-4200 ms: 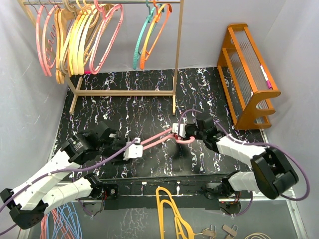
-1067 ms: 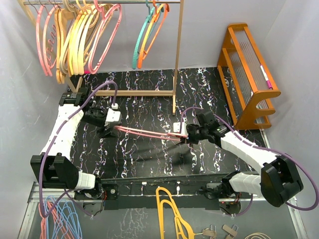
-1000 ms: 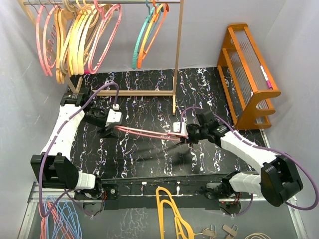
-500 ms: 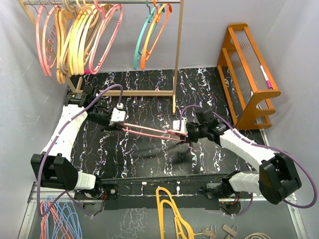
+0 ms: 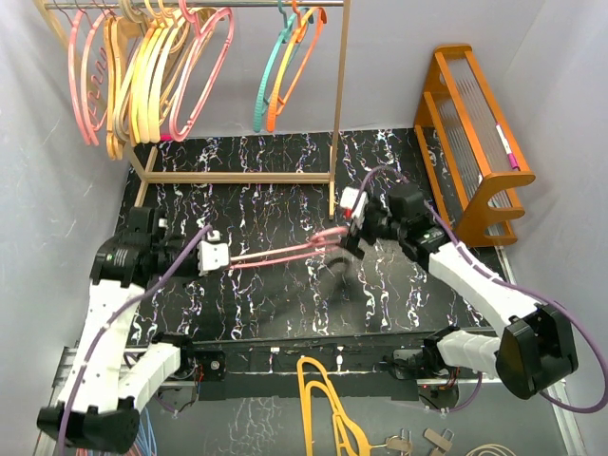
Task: Organize the hangers
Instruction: Pick up the hanger at the center of the board, then place the hanger at the clothesline.
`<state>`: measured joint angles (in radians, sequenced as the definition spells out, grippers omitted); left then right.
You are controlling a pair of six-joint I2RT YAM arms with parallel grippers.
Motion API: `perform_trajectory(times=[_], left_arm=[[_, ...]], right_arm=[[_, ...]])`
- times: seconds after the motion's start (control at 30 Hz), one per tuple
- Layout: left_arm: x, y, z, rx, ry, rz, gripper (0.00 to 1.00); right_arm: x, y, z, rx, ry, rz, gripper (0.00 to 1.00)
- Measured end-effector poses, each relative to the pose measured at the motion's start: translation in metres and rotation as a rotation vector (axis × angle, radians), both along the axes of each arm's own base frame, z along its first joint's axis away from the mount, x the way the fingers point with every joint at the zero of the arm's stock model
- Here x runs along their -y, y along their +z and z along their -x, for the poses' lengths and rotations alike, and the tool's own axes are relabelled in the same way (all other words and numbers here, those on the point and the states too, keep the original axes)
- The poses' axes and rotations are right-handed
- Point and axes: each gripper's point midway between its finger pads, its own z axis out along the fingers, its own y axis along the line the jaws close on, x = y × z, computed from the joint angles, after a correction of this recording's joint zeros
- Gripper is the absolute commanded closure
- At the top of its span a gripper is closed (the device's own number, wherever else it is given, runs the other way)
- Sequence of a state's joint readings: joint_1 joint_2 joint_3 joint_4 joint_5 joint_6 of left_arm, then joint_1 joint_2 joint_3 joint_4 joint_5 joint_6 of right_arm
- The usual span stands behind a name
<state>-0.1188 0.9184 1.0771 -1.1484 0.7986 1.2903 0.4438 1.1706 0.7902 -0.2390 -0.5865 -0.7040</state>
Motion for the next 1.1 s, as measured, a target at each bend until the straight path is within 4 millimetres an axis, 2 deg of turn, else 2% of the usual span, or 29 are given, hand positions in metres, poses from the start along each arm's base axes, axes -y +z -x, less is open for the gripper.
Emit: perform_trajectory(times=[0.17, 0.23, 0.33, 0.5, 0.63, 0.73, 0.8, 0.93, 1.0, 1.1], left_arm=[[-0.007, 0.004, 0.012, 0.036, 0.132, 0.032, 1.00], [-0.008, 0.007, 0.016, 0.026, 0.190, 0.054, 1.00], [-0.008, 0.018, 0.018, 0.025, 0.256, 0.094, 1.00], [-0.019, 0.048, 0.015, 0.077, 0.447, 0.171, 1.00], [-0.037, 0.093, 0.011, 0.128, 0.654, 0.244, 1.00], [-0.049, 0.126, 0.017, 0.176, 0.768, 0.306, 1.00], [-0.053, 0.136, 0.026, 0.185, 0.804, 0.329, 1.00], [-0.055, 0.139, 0.048, 0.180, 0.818, 0.341, 1.00], [-0.057, 0.141, 0.056, 0.175, 0.834, 0.349, 1.00], [-0.061, 0.152, 0.055, 0.179, 0.881, 0.373, 1.00]], right_arm=[[0.024, 0.050, -0.069, -0.055, -0.283, -0.156, 0.02], [0.030, 0.060, -0.097, -0.086, -0.380, -0.187, 0.02], [0.039, 0.055, -0.130, -0.146, -0.555, -0.205, 0.02], [0.076, 0.028, -0.156, -0.269, -0.871, -0.166, 0.02], [0.109, 0.031, -0.161, -0.287, -1.050, -0.183, 0.02], [0.125, 0.046, -0.155, -0.272, -1.106, -0.250, 0.02], [0.134, 0.060, -0.148, -0.252, -1.126, -0.304, 0.02], [0.142, 0.079, -0.147, -0.217, -1.142, -0.377, 0.02], [0.140, 0.077, -0.149, -0.225, -1.137, -0.391, 0.02], [0.137, 0.068, -0.147, -0.254, -1.135, -0.392, 0.02]])
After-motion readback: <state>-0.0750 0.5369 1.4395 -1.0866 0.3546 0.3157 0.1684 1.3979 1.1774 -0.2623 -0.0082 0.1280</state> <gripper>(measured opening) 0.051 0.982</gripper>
